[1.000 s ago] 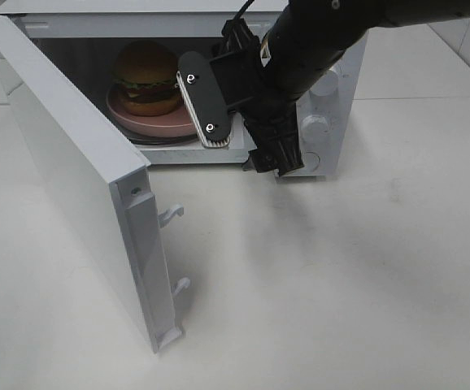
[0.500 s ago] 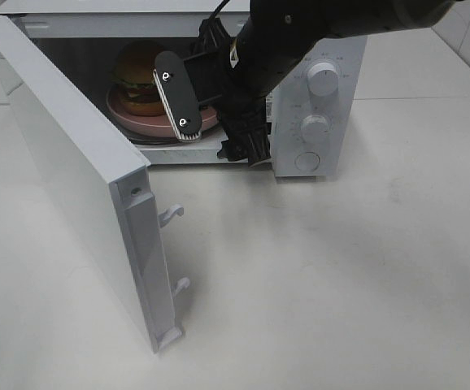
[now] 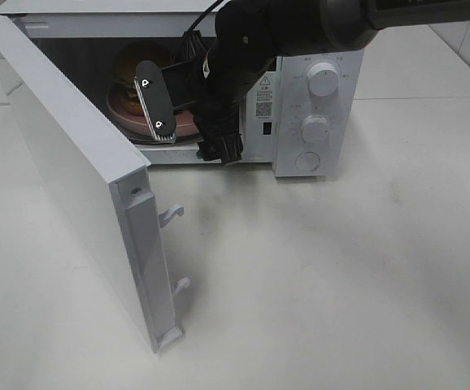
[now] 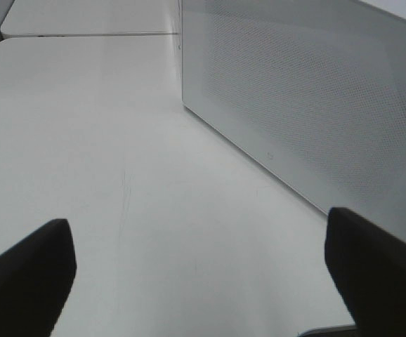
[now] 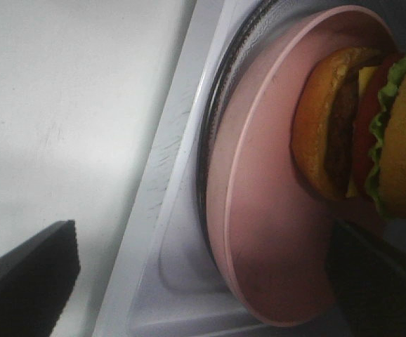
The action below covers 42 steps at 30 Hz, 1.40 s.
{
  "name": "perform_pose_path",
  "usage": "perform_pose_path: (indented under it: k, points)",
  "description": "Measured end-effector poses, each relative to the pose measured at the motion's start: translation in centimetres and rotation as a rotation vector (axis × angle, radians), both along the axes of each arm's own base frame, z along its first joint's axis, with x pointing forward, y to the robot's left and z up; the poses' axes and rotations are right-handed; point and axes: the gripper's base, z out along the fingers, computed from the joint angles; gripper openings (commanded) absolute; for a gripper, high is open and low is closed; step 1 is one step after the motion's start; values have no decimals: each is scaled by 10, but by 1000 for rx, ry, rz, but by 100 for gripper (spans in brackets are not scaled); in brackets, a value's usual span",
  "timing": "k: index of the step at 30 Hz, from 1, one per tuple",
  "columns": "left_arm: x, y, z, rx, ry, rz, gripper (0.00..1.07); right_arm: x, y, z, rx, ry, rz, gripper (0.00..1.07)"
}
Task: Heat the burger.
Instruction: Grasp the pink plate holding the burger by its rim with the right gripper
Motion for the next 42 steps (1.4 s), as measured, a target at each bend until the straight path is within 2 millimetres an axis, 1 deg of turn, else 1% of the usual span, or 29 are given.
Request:
perform_pose_path:
  k: [1, 4, 5, 7, 9, 16, 18, 22, 23, 27, 28, 29, 30, 31, 32, 33, 34, 35, 36, 37, 38, 39, 40, 41, 42]
  points:
    - [0, 0, 0, 0, 0, 0, 88, 3, 2, -5, 3, 6, -7, 91]
    - [0, 0, 0, 0, 0, 0, 88, 5, 4, -8, 5, 10, -11, 91]
    - [0, 0, 0, 0, 0, 0, 88, 7, 6, -14, 2, 18, -13, 90]
    - [0, 0, 0, 0, 0, 0, 88, 9, 7, -17, 0, 19, -13, 90]
    - [0, 0, 0, 0, 0, 0, 88, 13, 10, -24, -12, 34, -18, 90]
    - [0, 0, 0, 0, 0, 0, 88, 24, 18, -33, -17, 39, -23, 89]
    - [0, 0, 0, 0, 0, 0, 88, 29, 21, -38, -21, 44, -26, 89]
    - [0, 0, 0, 0, 0, 0, 88, 34, 21, -41, -19, 51, -36, 88]
    - [0, 0, 0, 0, 0, 0, 88, 38, 20, -42, -11, 55, -48, 88]
    - [0, 0, 0, 0, 0, 0, 88, 43, 16, -45, -10, 65, -64, 86]
    - [0, 0, 0, 0, 0, 0, 88, 46, 14, -48, -11, 71, -72, 85]
    - [0, 0, 0, 0, 0, 0, 88, 47, 13, -50, -11, 75, -76, 80]
    - [0, 0, 0, 0, 0, 0, 88, 47, 13, -50, -11, 75, -76, 80]
    - [0, 0, 0, 0, 0, 0, 88, 49, 11, -53, -9, 82, -83, 72]
    - [0, 0, 0, 0, 0, 0, 88, 49, 11, -53, -9, 82, -83, 72]
    - [0, 0, 0, 0, 0, 0, 88, 49, 12, -54, -3, 83, -84, 67]
    - [0, 0, 0, 0, 0, 0, 88, 50, 11, -54, -1, 82, -86, 51]
    - [0, 0, 0, 0, 0, 0, 88, 50, 11, -54, -1, 82, -86, 51]
    - [0, 0, 0, 0, 0, 0, 88, 51, 12, -54, 9, 75, -87, 32]
    - [0, 0, 0, 0, 0, 0, 88, 51, 12, -54, 9, 75, -87, 32]
    - [0, 0, 0, 0, 0, 0, 88, 50, 12, -55, 10, 87, -91, 24]
    - [0, 0, 0, 0, 0, 0, 88, 49, 12, -55, 9, 99, -93, 6]
    - [0, 0, 0, 0, 0, 0, 88, 49, 12, -55, 9, 99, -93, 6]
    - [0, 0, 0, 0, 0, 0, 88, 48, 14, -52, 19, 95, -89, 0]
    - [0, 0, 0, 0, 0, 0, 88, 49, 16, -50, 32, 74, -85, 0]
